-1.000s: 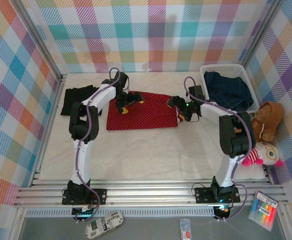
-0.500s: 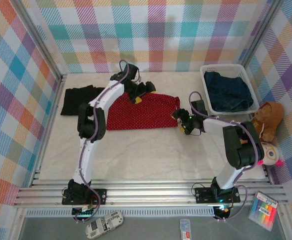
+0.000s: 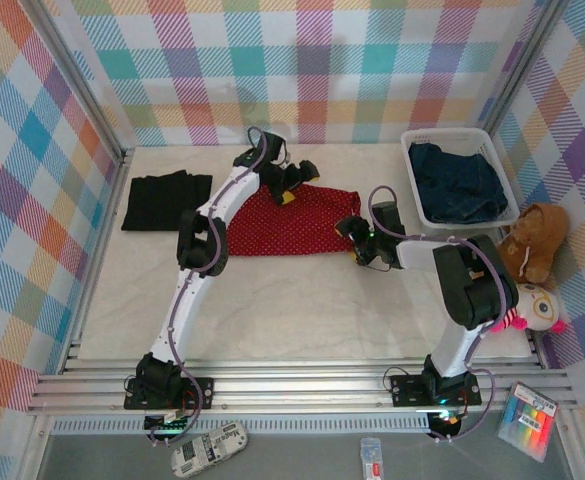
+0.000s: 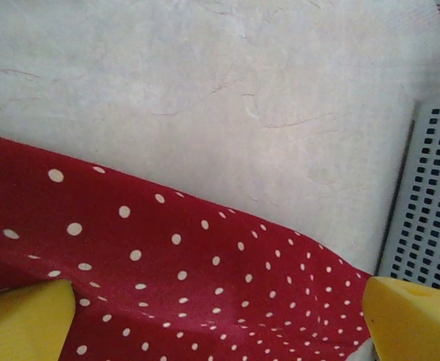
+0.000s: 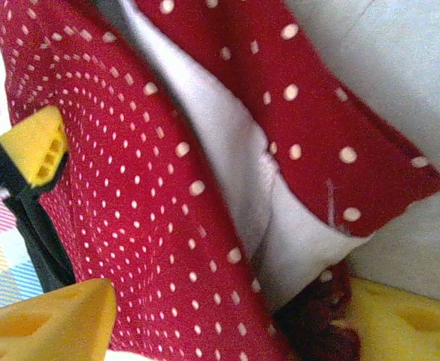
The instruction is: Fold and stack the skirts
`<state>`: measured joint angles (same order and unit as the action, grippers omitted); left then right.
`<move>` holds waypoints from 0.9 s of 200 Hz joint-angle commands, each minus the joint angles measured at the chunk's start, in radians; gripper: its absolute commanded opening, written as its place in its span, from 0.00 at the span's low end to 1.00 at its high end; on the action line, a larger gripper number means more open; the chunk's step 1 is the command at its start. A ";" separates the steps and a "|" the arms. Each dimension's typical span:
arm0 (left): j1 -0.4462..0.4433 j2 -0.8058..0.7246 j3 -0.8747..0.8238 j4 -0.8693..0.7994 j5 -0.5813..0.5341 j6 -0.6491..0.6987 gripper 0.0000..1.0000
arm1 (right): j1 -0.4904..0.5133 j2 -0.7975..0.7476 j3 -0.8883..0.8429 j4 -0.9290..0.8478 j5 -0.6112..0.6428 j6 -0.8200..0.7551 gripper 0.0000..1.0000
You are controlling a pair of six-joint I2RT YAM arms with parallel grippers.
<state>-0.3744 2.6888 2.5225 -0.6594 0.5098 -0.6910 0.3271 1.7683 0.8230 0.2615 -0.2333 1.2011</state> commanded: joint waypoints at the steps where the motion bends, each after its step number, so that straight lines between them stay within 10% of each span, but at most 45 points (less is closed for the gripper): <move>1: 0.004 -0.083 0.013 -0.081 0.054 0.040 0.99 | 0.003 0.023 -0.019 0.109 0.058 0.034 0.62; 33: 0.025 -0.253 -0.046 -0.234 -0.028 0.164 1.00 | 0.003 0.001 -0.026 0.151 0.132 -0.007 0.35; 73: 0.111 -0.547 -0.528 -0.162 -0.204 0.183 1.00 | -0.019 -0.021 -0.083 0.202 0.198 -0.019 0.09; 119: 0.228 -0.643 -0.851 -0.127 -0.272 0.181 0.96 | -0.026 -0.034 -0.097 0.192 0.213 -0.064 0.02; 180: 0.236 -0.564 -0.930 -0.104 -0.287 0.209 0.65 | -0.031 -0.076 -0.099 0.147 0.276 -0.115 0.00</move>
<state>-0.1284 2.0983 1.6100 -0.7834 0.2134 -0.5041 0.3061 1.7313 0.7345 0.4236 -0.0074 1.1316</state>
